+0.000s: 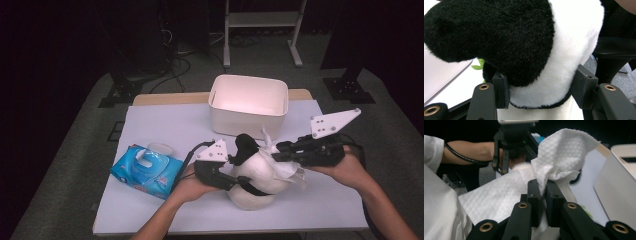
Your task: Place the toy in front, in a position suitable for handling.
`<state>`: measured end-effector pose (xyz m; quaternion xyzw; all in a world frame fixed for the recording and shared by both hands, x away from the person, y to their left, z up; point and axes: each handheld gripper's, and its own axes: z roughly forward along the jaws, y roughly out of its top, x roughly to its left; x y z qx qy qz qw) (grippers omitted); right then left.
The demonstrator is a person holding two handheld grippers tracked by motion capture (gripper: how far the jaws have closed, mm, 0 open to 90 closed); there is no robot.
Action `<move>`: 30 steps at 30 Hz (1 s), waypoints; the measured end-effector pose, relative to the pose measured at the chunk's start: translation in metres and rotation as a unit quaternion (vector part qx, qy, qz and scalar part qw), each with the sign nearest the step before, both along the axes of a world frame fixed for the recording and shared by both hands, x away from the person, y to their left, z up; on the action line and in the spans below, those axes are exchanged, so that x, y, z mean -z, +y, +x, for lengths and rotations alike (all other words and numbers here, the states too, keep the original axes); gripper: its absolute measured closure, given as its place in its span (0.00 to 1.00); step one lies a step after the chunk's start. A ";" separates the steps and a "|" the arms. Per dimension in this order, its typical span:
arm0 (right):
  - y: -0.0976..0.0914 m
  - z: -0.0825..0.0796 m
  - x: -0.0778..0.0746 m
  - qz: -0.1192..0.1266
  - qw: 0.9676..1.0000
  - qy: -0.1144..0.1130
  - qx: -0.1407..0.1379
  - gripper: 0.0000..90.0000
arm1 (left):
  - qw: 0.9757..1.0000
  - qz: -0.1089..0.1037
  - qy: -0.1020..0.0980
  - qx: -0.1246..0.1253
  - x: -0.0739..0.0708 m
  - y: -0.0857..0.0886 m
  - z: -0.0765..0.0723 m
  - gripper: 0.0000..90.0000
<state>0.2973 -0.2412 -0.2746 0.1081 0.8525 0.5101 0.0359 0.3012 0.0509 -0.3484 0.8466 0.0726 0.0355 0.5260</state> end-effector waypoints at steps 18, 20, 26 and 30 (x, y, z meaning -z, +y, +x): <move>-0.023 0.007 0.018 -0.029 0.999 0.010 0.032 0.92 | 1.000 -0.017 0.009 -0.004 0.005 0.012 0.002 0.47; -0.026 0.009 0.021 -0.025 0.999 0.010 0.036 0.92 | 1.000 -0.017 0.009 -0.004 0.004 0.012 0.003 0.47; -0.032 0.014 0.028 -0.011 0.999 0.020 0.043 0.92 | 1.000 -0.021 0.010 -0.004 0.004 0.014 0.003 0.47; -0.028 0.010 0.030 0.002 0.999 0.020 0.040 0.92 | 1.000 -0.020 0.006 -0.005 0.000 0.017 0.003 0.48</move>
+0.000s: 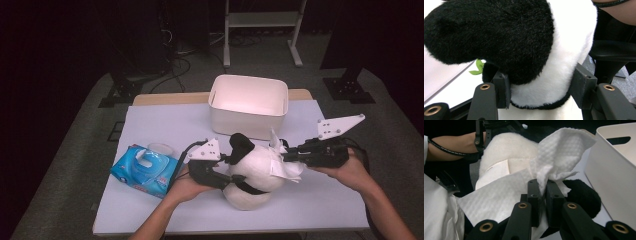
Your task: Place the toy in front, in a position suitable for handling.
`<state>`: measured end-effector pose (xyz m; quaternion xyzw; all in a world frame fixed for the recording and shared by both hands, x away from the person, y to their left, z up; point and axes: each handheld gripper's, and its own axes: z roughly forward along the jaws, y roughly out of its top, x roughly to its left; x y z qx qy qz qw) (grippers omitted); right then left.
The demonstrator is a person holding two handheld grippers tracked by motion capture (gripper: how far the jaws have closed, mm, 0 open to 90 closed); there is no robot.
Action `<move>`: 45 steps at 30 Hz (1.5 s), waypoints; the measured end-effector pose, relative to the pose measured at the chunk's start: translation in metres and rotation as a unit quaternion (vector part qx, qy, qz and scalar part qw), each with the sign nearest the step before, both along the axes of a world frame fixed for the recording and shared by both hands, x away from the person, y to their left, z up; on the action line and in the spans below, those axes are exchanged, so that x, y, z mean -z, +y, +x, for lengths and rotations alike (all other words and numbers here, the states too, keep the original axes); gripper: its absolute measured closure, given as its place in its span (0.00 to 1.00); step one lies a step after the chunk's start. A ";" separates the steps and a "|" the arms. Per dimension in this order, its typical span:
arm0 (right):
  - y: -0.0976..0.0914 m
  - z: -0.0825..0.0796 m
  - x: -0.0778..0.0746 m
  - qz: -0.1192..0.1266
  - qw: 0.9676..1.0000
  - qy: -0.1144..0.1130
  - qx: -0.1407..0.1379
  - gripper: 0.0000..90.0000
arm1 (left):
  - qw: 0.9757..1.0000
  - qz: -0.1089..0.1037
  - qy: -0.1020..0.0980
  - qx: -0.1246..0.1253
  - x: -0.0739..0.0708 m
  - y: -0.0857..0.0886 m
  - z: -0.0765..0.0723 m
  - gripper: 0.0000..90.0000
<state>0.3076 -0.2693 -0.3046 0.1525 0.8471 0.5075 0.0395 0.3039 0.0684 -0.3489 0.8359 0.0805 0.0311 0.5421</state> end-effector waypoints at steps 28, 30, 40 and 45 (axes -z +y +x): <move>-0.004 -0.010 0.018 -0.002 1.000 0.005 -0.009 0.92 | 0.997 0.071 0.003 0.013 0.003 -0.025 0.001 0.31; -0.011 -0.012 0.024 0.006 1.000 0.013 -0.005 0.92 | 0.997 0.080 0.009 0.009 0.008 -0.021 0.002 0.29; -0.027 -0.015 0.045 0.019 0.999 0.027 -0.005 0.92 | 0.995 0.086 0.059 0.008 0.027 -0.017 0.019 0.18; -0.030 -0.015 0.052 0.016 0.999 0.033 -0.003 0.92 | 0.994 0.090 0.065 0.018 0.034 -0.022 0.020 0.21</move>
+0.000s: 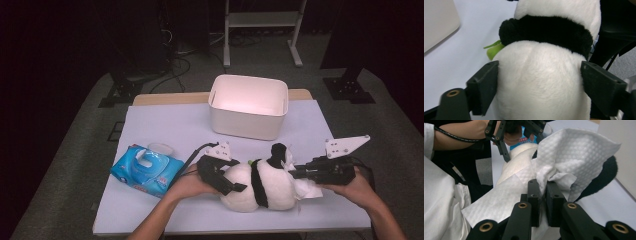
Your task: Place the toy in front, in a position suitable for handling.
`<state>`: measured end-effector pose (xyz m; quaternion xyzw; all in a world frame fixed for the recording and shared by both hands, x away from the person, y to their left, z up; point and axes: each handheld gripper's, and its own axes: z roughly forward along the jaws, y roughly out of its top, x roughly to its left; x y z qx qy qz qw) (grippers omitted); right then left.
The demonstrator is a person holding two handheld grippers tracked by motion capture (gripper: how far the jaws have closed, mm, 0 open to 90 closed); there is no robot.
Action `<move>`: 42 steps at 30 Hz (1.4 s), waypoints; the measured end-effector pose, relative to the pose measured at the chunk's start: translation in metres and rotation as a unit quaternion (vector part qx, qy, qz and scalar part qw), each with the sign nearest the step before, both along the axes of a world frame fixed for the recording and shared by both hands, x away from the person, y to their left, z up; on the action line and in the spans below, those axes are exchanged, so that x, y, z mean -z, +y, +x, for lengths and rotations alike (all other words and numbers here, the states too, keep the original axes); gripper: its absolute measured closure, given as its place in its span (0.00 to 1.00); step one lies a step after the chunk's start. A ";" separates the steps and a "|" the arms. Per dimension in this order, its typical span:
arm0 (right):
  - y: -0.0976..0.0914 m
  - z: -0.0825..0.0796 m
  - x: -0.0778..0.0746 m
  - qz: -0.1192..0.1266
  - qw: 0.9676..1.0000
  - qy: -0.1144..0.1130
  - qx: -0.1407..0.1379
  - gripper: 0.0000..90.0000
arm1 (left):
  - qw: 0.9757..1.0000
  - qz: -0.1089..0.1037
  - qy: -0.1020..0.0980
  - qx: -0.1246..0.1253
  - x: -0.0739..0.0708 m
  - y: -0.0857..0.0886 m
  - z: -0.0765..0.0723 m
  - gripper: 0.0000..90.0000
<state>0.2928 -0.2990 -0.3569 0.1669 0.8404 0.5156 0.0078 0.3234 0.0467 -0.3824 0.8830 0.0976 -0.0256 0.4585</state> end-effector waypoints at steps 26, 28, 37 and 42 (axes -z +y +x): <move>0.027 0.023 0.012 0.054 0.998 -0.012 0.017 0.92 | 0.990 0.046 -0.129 -0.023 -0.021 0.022 -0.007 0.57; 0.033 0.025 0.003 0.044 0.999 -0.020 0.017 0.92 | 0.990 0.050 -0.131 -0.020 -0.022 0.021 -0.008 0.57; 0.040 0.027 0.003 0.022 0.999 -0.020 0.015 0.92 | 0.997 0.006 -0.069 -0.038 -0.022 0.027 -0.004 0.45; 0.036 0.015 0.008 0.014 1.000 -0.010 0.004 0.92 | 0.998 0.002 -0.052 -0.039 -0.027 0.025 -0.003 0.37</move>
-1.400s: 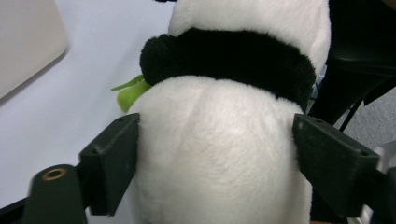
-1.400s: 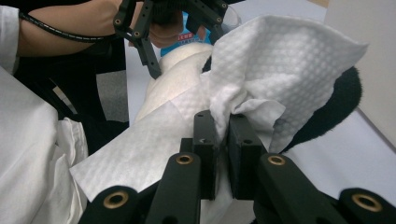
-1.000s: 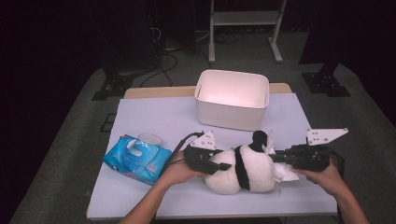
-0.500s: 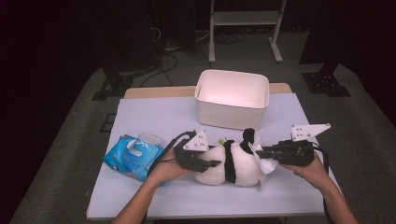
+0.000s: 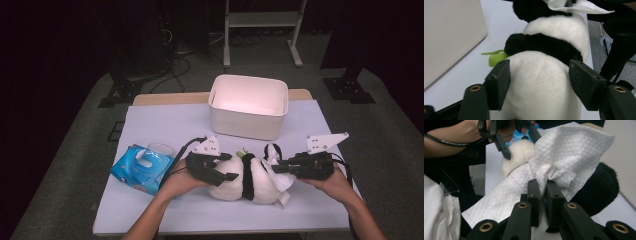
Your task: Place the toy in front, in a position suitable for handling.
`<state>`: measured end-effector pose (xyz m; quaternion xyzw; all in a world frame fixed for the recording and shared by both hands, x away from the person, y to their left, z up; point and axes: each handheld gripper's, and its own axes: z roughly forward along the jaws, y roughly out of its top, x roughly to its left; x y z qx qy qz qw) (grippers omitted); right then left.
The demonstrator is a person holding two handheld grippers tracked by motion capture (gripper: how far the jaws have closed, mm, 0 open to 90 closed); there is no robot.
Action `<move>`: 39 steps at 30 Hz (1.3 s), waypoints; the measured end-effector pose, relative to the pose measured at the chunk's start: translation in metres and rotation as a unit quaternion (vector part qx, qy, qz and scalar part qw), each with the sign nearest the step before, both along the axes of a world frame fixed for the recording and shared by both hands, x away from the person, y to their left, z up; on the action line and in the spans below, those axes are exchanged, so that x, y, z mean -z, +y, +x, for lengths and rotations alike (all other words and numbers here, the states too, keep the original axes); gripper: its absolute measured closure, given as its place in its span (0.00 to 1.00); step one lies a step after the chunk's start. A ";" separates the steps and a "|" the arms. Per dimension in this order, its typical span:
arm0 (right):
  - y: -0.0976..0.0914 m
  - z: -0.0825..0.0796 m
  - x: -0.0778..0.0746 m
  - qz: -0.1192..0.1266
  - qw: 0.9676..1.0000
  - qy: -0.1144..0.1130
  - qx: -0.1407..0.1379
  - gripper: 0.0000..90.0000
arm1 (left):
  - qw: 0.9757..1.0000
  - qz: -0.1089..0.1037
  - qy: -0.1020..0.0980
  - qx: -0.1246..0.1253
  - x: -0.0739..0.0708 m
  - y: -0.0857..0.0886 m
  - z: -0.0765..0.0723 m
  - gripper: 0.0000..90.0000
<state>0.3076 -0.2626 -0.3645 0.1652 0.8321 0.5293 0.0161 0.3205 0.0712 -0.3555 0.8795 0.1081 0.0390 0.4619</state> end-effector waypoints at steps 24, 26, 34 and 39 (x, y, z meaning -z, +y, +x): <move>0.004 -0.012 -0.009 -0.012 1.000 -0.016 -0.011 0.92 | 0.999 0.000 0.035 0.039 -0.009 -0.003 -0.007 0.36; 0.005 -0.018 -0.007 -0.008 1.000 -0.017 -0.020 0.92 | 0.999 -0.004 0.034 0.039 -0.013 -0.005 -0.005 0.35; 0.005 -0.035 0.000 -0.001 0.999 -0.024 -0.035 0.92 | 0.998 0.022 0.029 0.044 -0.016 -0.023 0.003 0.45; 0.003 -0.040 0.001 -0.003 0.999 -0.027 -0.037 0.92 | 0.998 0.028 0.040 0.044 -0.013 -0.026 0.012 0.54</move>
